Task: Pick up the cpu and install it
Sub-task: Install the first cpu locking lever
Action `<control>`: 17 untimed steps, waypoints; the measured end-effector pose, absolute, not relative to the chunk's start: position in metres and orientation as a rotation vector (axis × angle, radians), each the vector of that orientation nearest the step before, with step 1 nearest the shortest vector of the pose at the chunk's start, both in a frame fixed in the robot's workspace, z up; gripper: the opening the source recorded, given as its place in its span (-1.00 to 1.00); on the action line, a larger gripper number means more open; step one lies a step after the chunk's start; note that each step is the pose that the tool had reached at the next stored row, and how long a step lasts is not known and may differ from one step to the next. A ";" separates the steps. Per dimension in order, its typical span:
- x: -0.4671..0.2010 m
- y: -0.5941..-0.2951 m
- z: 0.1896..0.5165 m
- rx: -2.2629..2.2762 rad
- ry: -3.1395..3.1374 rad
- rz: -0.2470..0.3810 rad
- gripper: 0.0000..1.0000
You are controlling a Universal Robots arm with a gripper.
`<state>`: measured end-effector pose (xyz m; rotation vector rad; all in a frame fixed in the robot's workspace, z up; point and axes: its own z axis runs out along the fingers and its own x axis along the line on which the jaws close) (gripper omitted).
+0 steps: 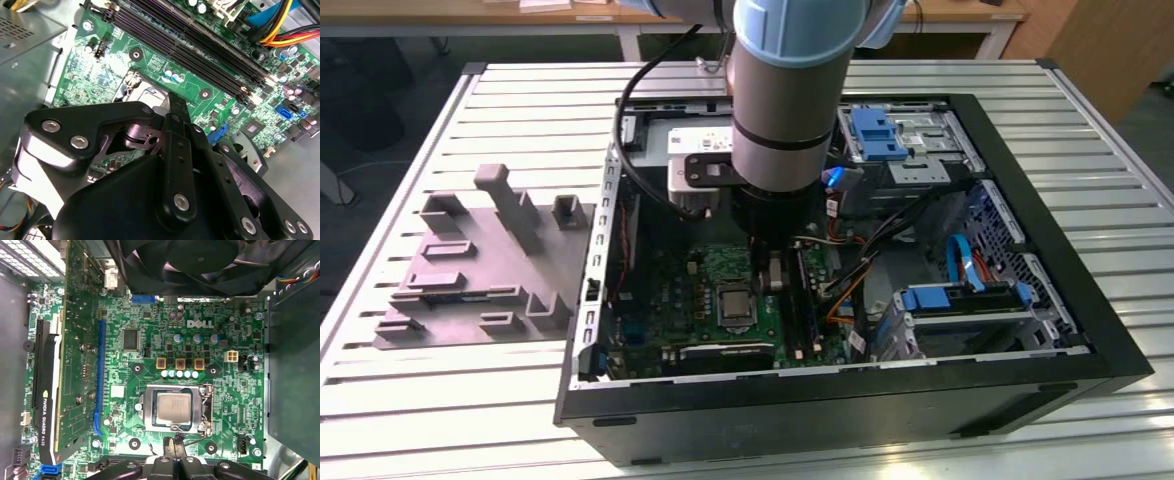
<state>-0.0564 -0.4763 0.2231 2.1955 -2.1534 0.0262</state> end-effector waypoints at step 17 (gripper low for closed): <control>-0.056 -0.487 0.207 2.220 -2.126 0.029 -0.79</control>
